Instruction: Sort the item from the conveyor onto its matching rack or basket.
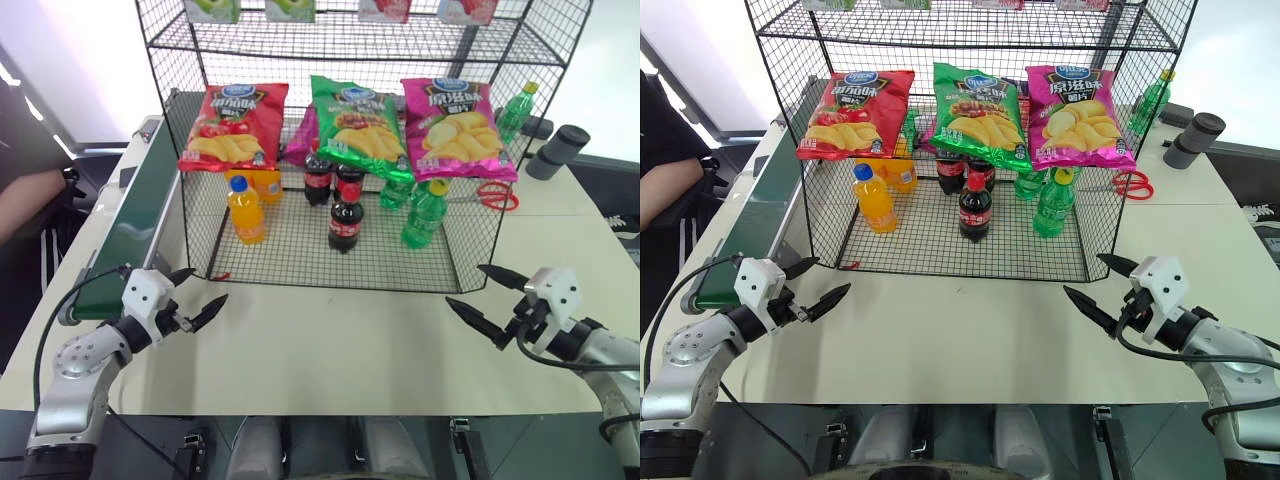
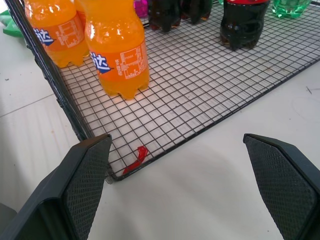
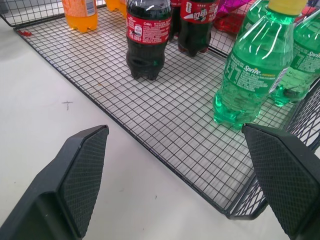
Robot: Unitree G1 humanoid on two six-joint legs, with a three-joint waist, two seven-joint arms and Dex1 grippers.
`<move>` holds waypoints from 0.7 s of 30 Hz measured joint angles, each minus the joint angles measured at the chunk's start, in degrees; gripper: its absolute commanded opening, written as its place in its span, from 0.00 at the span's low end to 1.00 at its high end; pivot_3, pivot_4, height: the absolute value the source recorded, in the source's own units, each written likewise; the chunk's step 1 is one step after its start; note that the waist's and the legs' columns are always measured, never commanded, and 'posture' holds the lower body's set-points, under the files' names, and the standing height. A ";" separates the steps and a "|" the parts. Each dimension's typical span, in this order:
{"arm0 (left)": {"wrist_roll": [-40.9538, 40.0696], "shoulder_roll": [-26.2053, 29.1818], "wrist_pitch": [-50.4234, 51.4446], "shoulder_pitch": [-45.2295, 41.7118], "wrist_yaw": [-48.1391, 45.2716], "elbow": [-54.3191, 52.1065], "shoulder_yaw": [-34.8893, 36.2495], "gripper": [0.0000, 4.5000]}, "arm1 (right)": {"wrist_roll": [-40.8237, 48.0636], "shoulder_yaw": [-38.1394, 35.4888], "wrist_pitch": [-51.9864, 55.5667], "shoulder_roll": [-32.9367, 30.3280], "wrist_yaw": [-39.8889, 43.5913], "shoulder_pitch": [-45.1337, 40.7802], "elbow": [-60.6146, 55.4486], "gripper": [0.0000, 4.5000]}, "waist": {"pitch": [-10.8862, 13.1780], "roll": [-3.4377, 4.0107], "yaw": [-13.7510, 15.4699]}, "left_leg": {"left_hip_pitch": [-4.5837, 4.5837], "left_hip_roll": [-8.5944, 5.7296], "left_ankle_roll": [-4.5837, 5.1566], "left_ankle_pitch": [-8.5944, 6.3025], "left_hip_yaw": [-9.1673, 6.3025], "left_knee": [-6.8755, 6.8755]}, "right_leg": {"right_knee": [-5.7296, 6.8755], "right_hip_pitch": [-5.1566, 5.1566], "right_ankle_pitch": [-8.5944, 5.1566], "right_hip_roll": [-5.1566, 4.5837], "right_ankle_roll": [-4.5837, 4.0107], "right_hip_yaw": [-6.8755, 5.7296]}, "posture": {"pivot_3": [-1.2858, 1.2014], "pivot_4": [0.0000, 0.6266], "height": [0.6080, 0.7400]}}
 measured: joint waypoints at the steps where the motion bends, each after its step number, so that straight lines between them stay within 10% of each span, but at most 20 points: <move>1: -0.01 0.00 -0.07 -0.01 -0.13 0.09 0.00 1.00 | 0.00 0.00 0.00 0.00 -0.01 -0.11 0.00 0.99 | 0.00 0.00 0.01 | 0.00 0.00 0.00 0.00 0.00 0.00 | 0.00 0.00 0.00 0.00 0.00 0.00 | 0.52 0.24 1.00; 21: 0.28 0.14 2.05 0.43 1.40 -0.85 0.04 1.00 | -1.08 0.77 -1.59 0.60 0.15 -1.56 1.38 0.99 | -0.01 0.00 -0.03 | 0.01 0.00 0.00 0.00 0.00 0.01 | 0.03 0.01 0.01 0.03 0.01 0.00 | 0.52 0.24 1.00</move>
